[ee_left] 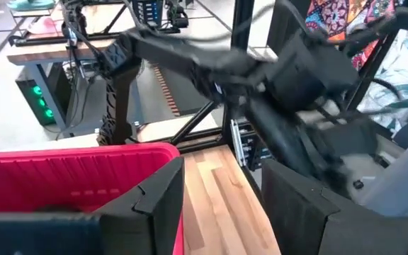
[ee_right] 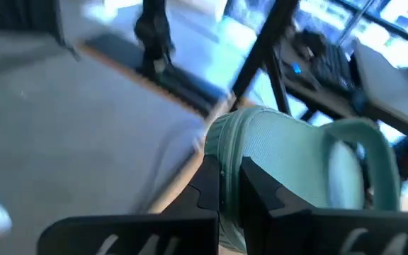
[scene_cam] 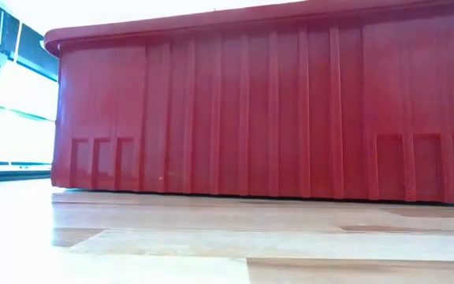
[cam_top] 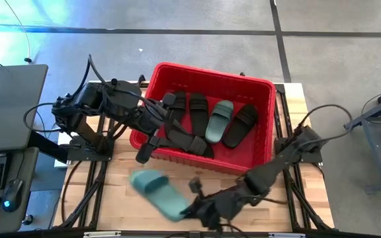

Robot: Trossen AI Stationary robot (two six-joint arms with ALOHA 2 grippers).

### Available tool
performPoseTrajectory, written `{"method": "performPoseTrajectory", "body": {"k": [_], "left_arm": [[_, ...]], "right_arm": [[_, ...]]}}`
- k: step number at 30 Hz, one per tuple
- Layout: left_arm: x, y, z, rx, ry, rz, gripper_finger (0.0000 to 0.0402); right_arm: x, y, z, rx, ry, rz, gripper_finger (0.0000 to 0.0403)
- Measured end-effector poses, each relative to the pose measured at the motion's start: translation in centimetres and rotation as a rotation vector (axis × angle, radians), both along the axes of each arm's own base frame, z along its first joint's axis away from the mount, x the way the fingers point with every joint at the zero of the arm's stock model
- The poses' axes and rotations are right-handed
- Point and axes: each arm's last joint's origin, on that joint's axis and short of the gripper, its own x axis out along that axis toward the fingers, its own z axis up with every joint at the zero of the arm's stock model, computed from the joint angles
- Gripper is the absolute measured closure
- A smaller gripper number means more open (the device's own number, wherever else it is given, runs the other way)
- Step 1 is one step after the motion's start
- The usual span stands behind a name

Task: Pick and place slides into bin
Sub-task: Put the green slide into the red bin

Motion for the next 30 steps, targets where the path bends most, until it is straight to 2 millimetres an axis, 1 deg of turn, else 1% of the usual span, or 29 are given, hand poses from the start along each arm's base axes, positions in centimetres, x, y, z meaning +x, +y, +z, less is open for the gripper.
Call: {"method": "performPoseTrajectory", "body": {"k": [2,5,7,11,14,17,19,21,24,27,30], "left_arm": [[0.0,0.0,0.0,-0.001,-0.001,-0.003,0.0229],[0.0,-0.1,0.0,-0.001,0.000,-0.008,0.0229],[0.0,-0.2,0.0,-0.001,-0.002,-0.011,0.0229],[-0.1,-0.2,0.0,-0.001,0.001,-0.012,0.0229],[-0.1,-0.2,0.0,0.000,0.003,-0.010,0.0229],[-0.1,-0.1,-0.1,0.001,0.008,-0.009,0.0229],[-0.1,-0.1,-0.1,0.003,0.007,-0.010,0.0229],[-0.1,-0.1,-0.1,0.005,0.007,-0.011,0.0229],[-0.1,-0.2,-0.1,0.011,0.005,-0.013,0.0229],[-0.1,-0.2,-0.1,0.011,0.007,-0.013,0.0229],[-0.1,-0.1,-0.1,0.011,0.008,-0.013,0.0229]], "right_arm": [[-1.7,-0.5,0.6,-0.078,0.050,-0.056,0.0402],[-4.4,-1.7,1.2,-0.165,0.150,-0.190,0.0402],[-6.2,-2.6,1.8,-0.189,0.201,-0.257,0.0402],[-9.7,-3.8,3.0,-0.231,0.264,-0.327,0.0402],[-12.0,-5.3,3.0,-0.345,0.370,-0.371,0.0402],[-13.6,-7.0,2.5,-0.449,0.534,-0.379,0.0402],[-14.0,-7.4,2.3,-0.484,0.604,-0.349,0.0403],[-13.8,-7.2,1.8,-0.513,0.615,-0.259,0.0403],[-13.6,-7.3,0.8,-0.621,0.633,-0.153,0.0403],[-13.5,-8.2,-0.9,-0.758,0.696,-0.161,0.0403],[-13.5,-9.3,-2.5,-0.816,0.749,-0.147,0.0403]]}}
